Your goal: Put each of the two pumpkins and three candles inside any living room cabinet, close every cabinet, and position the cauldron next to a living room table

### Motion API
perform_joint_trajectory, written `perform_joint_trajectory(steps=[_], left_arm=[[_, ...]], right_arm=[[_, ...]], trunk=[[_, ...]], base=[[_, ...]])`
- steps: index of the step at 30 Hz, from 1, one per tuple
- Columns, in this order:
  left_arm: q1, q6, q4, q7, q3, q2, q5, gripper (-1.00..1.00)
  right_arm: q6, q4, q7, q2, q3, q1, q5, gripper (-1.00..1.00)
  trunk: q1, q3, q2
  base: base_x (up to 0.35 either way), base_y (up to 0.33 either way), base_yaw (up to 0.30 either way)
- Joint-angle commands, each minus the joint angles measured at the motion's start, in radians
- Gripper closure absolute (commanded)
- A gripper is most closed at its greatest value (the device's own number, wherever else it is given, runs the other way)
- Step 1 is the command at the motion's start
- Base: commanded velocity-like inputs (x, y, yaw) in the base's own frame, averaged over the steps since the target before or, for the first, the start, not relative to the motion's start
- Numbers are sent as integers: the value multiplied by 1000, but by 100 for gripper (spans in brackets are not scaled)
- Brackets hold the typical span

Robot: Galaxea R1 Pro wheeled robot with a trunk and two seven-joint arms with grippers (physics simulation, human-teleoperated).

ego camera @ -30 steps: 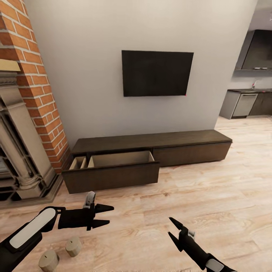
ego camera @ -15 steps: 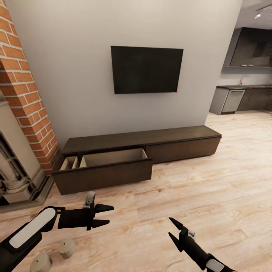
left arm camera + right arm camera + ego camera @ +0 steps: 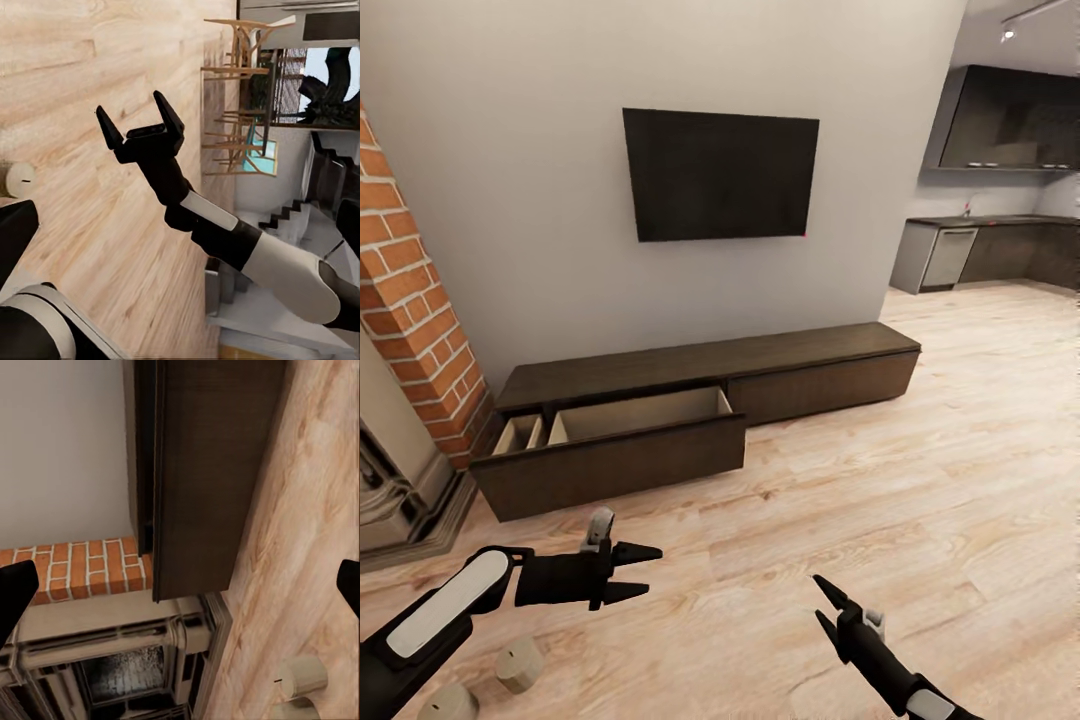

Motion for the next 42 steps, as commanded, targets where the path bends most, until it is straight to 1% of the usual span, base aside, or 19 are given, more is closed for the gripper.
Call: perform_joint_trajectory(steps=[1,3,8,12,14,15,17,18,22,23,27,30,31,33,36,37,39,40,42], left_arm=[[-1,-1,0,0,-2,1,-17,-100],[-1,-1,5,44,1,1,-42,-100],[-1,-3,39,254,22,-5,-67,-100],[-3,-7,43,437,28,-62,-113,-100],[-4,-19,44,506,30,-93,-159,-100],[-4,-39,45,539,30,-117,-199,-100],[-4,-58,45,562,30,-140,-245,-100],[-4,-61,45,566,30,-144,-256,-100],[-5,-71,45,578,30,-169,-346,-100],[-5,-72,45,579,30,-171,-356,-100],[-6,-77,45,609,30,-202,-464,-100],[-6,-100,45,677,31,-240,-548,-100],[-6,-117,45,710,31,-253,-576,-100],[-6,-133,45,743,31,-261,-597,-100],[-6,-141,46,762,30,-267,-607,-100],[-6,-142,48,763,30,-269,-609,-100],[-6,-144,60,766,29,-277,-618,-100],[-6,-145,71,767,28,-286,-629,-100],[-6,-146,95,768,28,-313,-667,-100]], right_arm=[[-10,4,5,0,8,-2,-10,-100],[-49,4,5,-4,8,-2,-10,-100],[-102,4,5,-42,8,-1,-9,-100],[-110,4,4,-78,8,0,-8,-100],[-115,4,4,-98,8,0,-8,-100],[-117,4,5,-106,8,0,-8,-100],[-119,3,10,-112,9,0,-7,-100],[-120,3,10,-112,9,0,-6,-100],[-125,1,0,-115,14,0,-3,-100],[-125,0,-7,-115,17,0,-2,-100],[-129,-8,-217,-114,98,0,27,-100],[-131,-11,-366,-111,122,0,34,-100],[-142,-13,-458,-111,127,0,35,-100],[-178,-14,-581,-112,131,0,37,-100],[-234,-14,-778,-108,145,0,45,-100],[-241,-15,-820,-107,152,0,49,-100],[-275,-27,-984,-105,190,0,68,-100],[-296,-49,-1042,-105,212,0,75,-100],[-320,-112,-1104,-105,254,0,82,-100]], trunk=[[0,-2,-1],[0,-5,-1],[0,-13,-1],[0,-18,-1],[0,-20,-1],[0,-20,-1],[0,-21,-1],[0,-21,-1],[0,-21,-1],[0,-21,-1],[0,-21,-1],[0,-21,-1],[0,-21,-1],[0,-21,-1],[0,-21,-1],[0,-21,-1],[0,-21,-1],[0,-21,-1],[0,-21,-1]], base=[[0,0,-145],[0,0,-131],[0,0,-66],[0,0,-9],[0,0,7],[0,0,6],[0,0,3],[0,0,2],[0,0,0],[0,0,0],[0,0,0],[0,0,0],[0,0,0],[0,0,0],[0,0,0],[0,0,0],[0,0,0],[0,0,0],[0,0,0]])
